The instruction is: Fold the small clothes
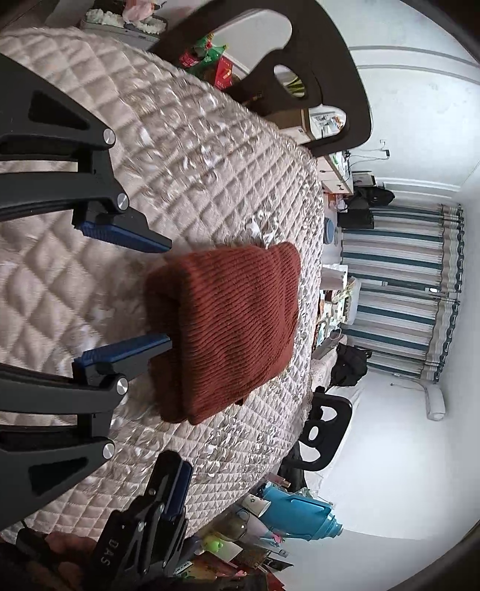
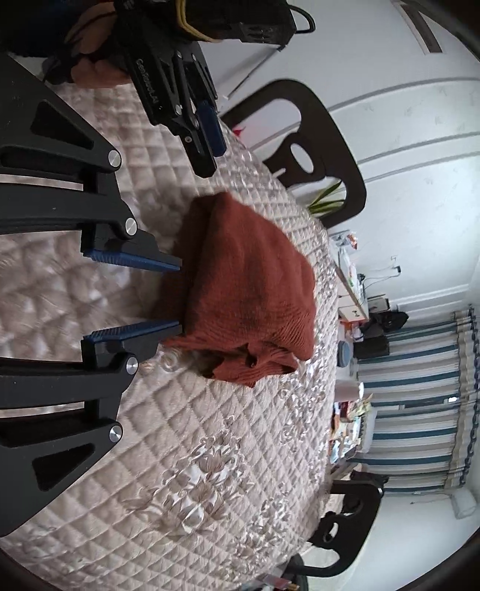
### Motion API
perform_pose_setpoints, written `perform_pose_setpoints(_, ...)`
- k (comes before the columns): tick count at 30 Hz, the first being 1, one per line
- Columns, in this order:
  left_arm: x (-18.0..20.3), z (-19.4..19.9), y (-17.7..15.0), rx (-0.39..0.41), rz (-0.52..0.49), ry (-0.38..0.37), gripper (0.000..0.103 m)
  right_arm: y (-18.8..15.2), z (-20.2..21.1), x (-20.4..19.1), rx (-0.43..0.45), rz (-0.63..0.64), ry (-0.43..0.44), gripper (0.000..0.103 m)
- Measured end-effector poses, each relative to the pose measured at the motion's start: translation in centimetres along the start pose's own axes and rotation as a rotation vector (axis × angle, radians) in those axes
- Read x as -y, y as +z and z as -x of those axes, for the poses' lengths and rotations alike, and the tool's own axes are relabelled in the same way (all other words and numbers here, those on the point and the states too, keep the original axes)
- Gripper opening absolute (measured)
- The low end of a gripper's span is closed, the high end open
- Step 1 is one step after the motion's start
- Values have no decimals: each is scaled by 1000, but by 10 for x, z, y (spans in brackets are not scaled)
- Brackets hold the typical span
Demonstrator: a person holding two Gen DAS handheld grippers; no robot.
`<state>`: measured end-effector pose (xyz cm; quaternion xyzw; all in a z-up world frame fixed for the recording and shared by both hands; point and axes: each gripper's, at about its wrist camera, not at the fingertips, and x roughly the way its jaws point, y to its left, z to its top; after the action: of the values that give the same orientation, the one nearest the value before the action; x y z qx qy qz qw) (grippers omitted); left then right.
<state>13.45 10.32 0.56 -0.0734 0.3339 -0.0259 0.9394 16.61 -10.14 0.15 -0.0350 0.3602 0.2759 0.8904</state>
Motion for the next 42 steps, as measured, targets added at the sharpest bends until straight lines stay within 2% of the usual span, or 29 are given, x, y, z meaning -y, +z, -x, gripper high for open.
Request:
perform_pose_setpoints(5,1,27,-8,23,-13,27,50,-8,30,-18,36,37,-7,29)
perform_pose_setpoints(6,2,33,-9,28,-15,27,52,-10,37,-22,45,45,-7,33)
perform_pose_setpoints(7,2,37,-11,33,-17,29,55,-12,41,-24,48,49,-7,42)
perform_pose_setpoints(8,3,41,-12,37,-21,32,57,-14,46,-28,53,53,-11,45)
perform_pose_setpoints(13,9,47,-12,61,-47,44,64,-18,50,-37,60,75,-32,45)
perform_pose_setpoints(17,10,30,-12,26,-51,74,64,-19,29,-32,17,71,-83,45)
perform_pose_setpoints(25,9,15,-18,-15,-37,124,64,-21,16,-24,-7,52,-98,45)
perform_pose_setpoints(37,2,15,-20,-22,-17,136,64,-21,15,-27,-8,55,-90,45)
perform_pose_setpoints(42,1,16,-20,-22,-8,118,64,-22,15,-28,-10,54,-91,45)
